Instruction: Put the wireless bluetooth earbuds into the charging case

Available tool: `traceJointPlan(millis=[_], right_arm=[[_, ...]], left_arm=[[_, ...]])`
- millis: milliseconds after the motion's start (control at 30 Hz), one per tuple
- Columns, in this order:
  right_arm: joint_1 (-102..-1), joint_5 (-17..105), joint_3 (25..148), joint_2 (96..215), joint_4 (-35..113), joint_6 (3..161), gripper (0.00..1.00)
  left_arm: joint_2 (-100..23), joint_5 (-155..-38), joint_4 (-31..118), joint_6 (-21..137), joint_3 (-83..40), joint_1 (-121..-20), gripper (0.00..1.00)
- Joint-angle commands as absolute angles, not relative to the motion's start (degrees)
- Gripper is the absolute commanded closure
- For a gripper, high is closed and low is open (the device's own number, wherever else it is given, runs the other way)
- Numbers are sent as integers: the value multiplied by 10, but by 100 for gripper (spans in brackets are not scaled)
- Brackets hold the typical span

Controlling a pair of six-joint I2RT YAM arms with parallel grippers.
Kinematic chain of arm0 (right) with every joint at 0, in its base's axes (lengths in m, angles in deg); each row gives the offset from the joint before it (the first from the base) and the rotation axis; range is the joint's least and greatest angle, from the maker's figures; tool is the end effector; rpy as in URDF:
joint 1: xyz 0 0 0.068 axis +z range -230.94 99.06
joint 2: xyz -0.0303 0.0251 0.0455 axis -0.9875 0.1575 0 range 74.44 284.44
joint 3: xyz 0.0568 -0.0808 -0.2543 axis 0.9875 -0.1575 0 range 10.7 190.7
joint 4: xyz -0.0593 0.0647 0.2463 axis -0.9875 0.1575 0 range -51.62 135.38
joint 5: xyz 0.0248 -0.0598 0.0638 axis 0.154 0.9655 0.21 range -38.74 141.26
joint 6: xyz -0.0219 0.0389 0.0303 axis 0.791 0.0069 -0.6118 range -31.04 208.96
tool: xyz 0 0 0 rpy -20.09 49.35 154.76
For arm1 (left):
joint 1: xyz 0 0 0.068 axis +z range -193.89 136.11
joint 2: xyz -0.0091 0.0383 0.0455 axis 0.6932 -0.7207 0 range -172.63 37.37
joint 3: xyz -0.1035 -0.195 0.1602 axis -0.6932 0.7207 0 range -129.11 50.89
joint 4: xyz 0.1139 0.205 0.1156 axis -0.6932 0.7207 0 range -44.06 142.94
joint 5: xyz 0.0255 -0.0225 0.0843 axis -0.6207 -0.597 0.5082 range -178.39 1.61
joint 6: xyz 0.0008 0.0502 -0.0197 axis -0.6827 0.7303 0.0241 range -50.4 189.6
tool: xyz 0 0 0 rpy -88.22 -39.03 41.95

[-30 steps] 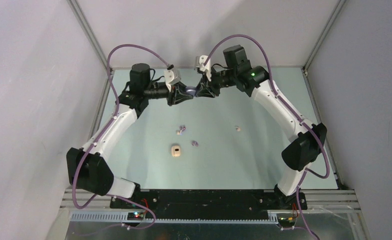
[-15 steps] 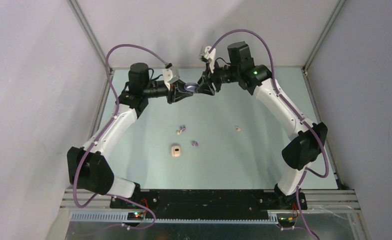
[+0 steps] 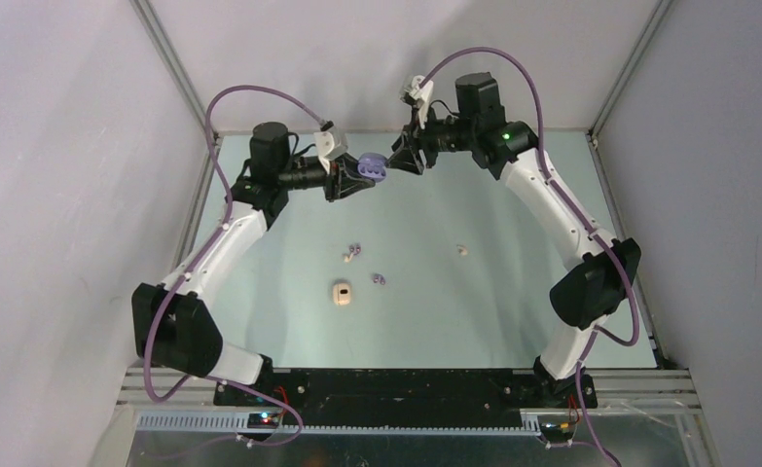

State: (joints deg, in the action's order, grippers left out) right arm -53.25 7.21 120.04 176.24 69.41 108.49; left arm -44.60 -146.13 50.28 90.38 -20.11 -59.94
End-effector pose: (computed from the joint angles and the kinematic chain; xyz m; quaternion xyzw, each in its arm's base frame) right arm 0.3430 0.2078 0.4239 -0.4989 0.6280 0.3490 0.4848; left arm 0.3038 -0.1188 0.3625 0.4978 0.5680 -0.3616 0.5466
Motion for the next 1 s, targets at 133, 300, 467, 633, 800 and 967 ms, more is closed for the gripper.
traceJointPlan(millis=[133,300,467,633,800,967], right_arm=[[-551,25,1169,1670,728,1132,40],[-573,-13,1038,1614,655,1169,40],[-554,35,979,1636,677,1244,47],[-524,85,997,1723,726,1238,57],[-485,122,988,1801,738,1254,62],[-455,132,1009,1865,749,1244,64]], left_arm=[[-425,-1458,345,694,-138,-563,100],[-384,-1431,299,621,-84,-539,100],[-321,-1376,278,547,-35,-514,100],[-251,-1318,285,510,18,-503,100],[-209,-1284,304,515,51,-490,100],[-182,-1261,319,496,63,-469,100]])
